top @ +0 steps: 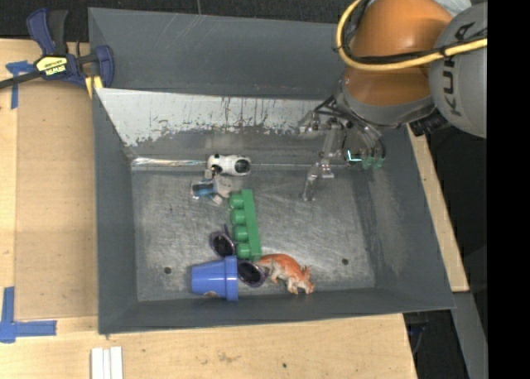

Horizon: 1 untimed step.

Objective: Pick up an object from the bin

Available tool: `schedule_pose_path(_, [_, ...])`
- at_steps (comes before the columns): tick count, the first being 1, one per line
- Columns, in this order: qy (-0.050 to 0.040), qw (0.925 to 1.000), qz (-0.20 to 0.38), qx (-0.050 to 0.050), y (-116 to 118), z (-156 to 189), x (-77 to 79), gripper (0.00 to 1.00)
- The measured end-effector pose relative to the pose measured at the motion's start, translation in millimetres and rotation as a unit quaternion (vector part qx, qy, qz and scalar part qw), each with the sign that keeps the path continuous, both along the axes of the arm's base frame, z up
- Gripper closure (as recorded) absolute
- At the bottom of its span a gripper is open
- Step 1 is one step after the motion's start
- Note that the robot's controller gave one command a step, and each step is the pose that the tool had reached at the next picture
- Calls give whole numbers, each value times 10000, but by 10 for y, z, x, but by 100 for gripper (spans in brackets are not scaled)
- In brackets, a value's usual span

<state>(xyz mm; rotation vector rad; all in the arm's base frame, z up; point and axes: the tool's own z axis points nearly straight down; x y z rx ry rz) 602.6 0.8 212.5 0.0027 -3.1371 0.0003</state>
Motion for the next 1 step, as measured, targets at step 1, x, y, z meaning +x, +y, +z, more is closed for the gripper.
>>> schedule_pose_path(1, [-44, 10000, 0, 0, 0, 51, 15, 0])
